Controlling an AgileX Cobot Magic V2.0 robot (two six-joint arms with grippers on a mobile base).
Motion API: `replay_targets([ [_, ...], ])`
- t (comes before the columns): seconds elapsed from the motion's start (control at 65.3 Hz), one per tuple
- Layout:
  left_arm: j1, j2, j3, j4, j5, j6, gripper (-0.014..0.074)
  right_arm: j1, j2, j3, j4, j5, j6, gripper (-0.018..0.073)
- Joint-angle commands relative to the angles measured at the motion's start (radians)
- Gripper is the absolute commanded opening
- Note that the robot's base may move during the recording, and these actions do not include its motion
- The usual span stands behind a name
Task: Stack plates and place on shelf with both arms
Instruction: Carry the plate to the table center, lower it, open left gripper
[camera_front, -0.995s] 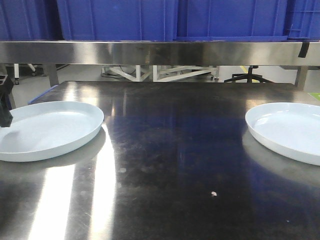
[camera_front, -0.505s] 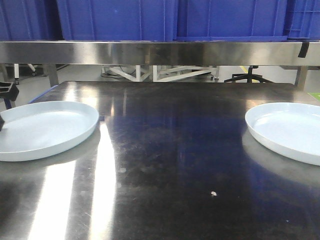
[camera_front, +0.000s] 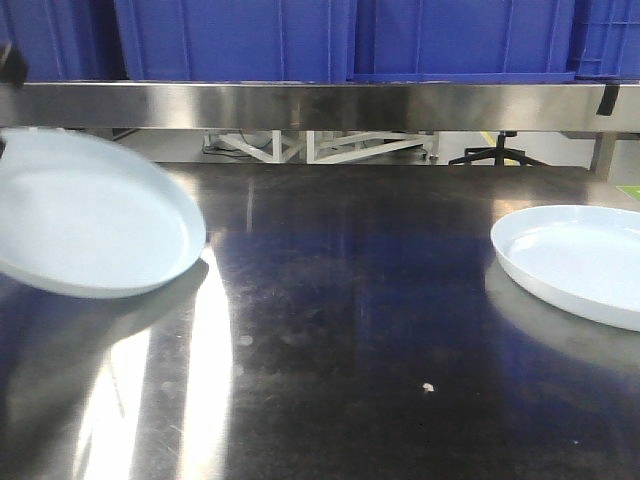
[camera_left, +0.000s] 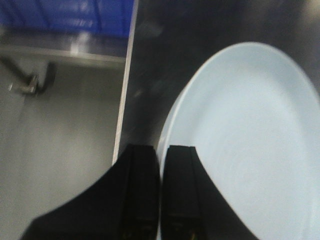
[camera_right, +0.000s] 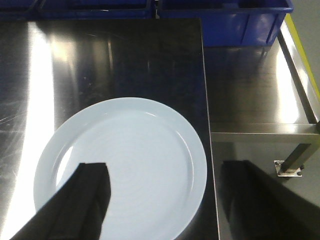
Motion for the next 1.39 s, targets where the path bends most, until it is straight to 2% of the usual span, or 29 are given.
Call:
replay_targets([
  [0.0,-0.049,-0.063,-0.074,-0.038,-0.031,-0.007,0.0098,-0.007,-0.003,-0.038,-0.009,-0.073,-0.006,0.0559],
  [0.322,-0.300,0.019,-0.210,-0.098,-0.050,-0.007,0.0099,-0.007,-0.003,-0.038,-0.009,-0.073,-0.006,0.0559],
  [0.49,-0.371,0.143,-0.260,-0.125,-0.081,-0.007,0.0099,-0.007,-0.003,-0.038,-0.009,-0.073,-0.006,0.0559],
  [0.643,-0.396,0.247,-0.294,-0.138,-0.118,-0.007,0.0099,-0.007,-0.003,-0.038,-0.009,-0.073,-0.006,0.0559],
  [0.934,-0.395,0.341,-0.325,-0.132,-0.126,-0.003,0.0106,-0.007,-0.003,-0.038,-0.009,-0.073,-0.006,0.0559],
  [1.026,-0.395,0.341,-0.325,-0.109,-0.124,-0.003,0.0177,-0.007,-0.003,-0.038,-0.009,-0.073,-0.006,0.0559],
  [1.21,-0.393,0.339,-0.354,-0.089,-0.041,-0.003,0.0452,-0.007,-0.003,-0.038,-0.009,-0.074,-0.006,0.0559],
  [1.286,-0.393,0.335,-0.381,-0.083,0.019,-0.003,0.0462,-0.007,-0.003,-0.038,-0.009,-0.074,-0.006,0.0559],
  [1.378,-0.393,0.316,-0.411,-0.035,0.088,-0.003,0.0392,-0.007,-0.003,-0.038,-0.009,-0.074,-0.006,0.0559],
])
